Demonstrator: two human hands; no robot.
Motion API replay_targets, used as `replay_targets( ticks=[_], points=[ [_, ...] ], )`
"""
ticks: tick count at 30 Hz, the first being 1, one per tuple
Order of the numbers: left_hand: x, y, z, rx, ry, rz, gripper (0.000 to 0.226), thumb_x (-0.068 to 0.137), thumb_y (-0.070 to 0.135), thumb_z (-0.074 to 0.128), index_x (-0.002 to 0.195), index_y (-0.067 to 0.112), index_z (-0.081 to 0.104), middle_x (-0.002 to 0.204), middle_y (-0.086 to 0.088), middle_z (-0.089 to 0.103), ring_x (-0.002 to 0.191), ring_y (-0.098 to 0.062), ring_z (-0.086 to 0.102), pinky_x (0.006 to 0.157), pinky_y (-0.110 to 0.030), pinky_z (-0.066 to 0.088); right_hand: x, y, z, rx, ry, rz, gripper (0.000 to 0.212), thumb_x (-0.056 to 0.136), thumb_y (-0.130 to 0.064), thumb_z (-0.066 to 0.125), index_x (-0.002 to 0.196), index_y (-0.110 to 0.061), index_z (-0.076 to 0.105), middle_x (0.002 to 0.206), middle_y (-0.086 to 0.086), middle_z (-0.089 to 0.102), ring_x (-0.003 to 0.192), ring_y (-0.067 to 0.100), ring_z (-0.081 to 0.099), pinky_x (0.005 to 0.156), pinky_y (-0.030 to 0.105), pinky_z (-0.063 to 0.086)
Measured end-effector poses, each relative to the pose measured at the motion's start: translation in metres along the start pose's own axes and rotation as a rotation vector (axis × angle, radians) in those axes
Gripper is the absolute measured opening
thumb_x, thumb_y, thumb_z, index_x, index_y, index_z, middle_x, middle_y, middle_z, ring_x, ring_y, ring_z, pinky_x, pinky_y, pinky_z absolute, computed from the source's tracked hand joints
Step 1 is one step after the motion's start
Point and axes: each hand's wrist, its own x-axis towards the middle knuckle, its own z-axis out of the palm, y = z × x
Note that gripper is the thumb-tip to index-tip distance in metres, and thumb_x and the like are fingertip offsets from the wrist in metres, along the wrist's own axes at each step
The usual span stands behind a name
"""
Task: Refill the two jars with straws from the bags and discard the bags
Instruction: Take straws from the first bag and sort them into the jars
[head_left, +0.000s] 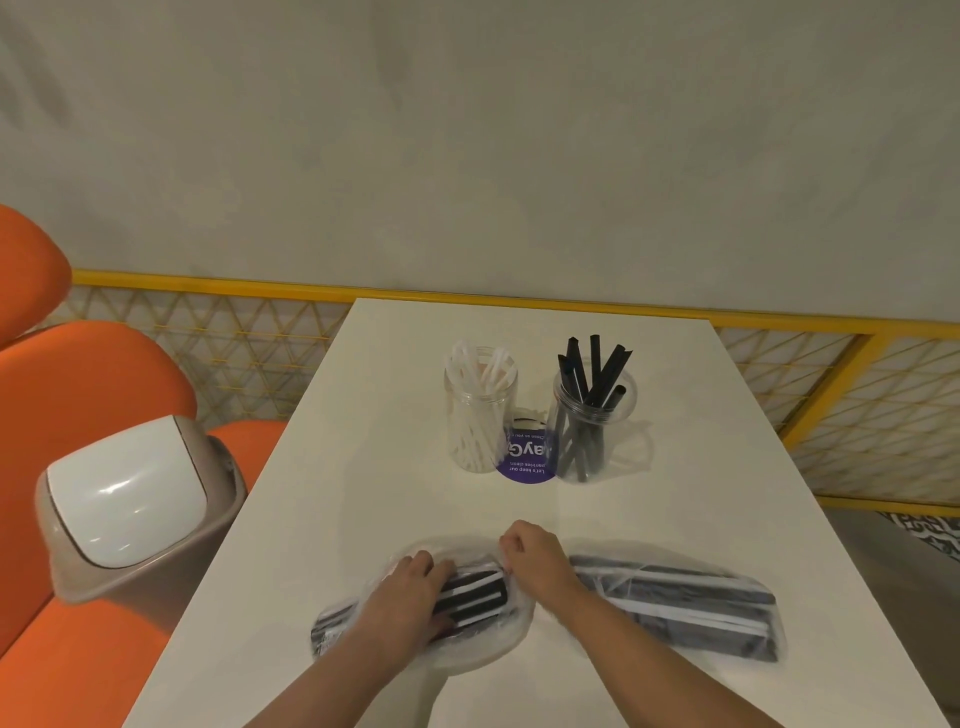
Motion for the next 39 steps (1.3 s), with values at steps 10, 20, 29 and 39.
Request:
replay_targets(
  ticks=[10,20,29,39],
  points=[
    [0.002,-0.005,-0.006,-0.225,0.029,-0.023,0.067,0.081,0.025,0.067,0.139,0.026,0.033,0.131,0.003,0.041,0.116,-0.015,0.048,0.097,-0.021,0.038,-0.002,-0.008,0.003,-0.27,-0.087,-0.049,0.02,0.09,-0.006,0.043,0.074,-0.014,0.051,0.091,0.01,0.062,0.084,0.025,0.058,0.067,0.029,0.046],
    [-0.008,-0.015,-0.005,-0.18,0.035,0.049,0.063,0.08,0.02,0.058,0.138,0.026,0.035,0.129,0.004,0.045,0.119,-0.014,0.047,0.097,-0.018,0.033,-0.01,-0.008,-0.01,-0.069,-0.235,-0.089,0.009,0.086,-0.015,0.051,0.089,-0.018,0.059,0.08,-0.01,0.056,0.077,0.007,0.053,0.074,0.022,0.046],
    [-0.002,-0.015,-0.004,-0.074,0.019,0.084,0.052,0.082,0.017,0.054,0.132,0.022,0.041,0.124,0.0,0.053,0.114,-0.018,0.049,0.092,-0.023,0.034,-0.008,-0.008,-0.014,-0.103,-0.312,-0.143,0.025,0.081,-0.014,0.066,0.106,-0.008,0.067,0.102,0.007,0.066,0.075,0.004,0.052,0.059,0.001,0.038],
    [-0.005,-0.022,-0.007,-0.133,0.027,0.146,0.056,0.084,0.018,0.055,0.137,0.024,0.038,0.131,0.004,0.05,0.119,-0.014,0.049,0.096,-0.019,0.034,0.002,-0.004,-0.018,-0.276,-0.309,-0.106,0.026,0.083,0.001,0.049,0.101,-0.001,0.068,0.106,0.013,0.067,0.084,0.014,0.055,0.073,0.018,0.043]
  ],
)
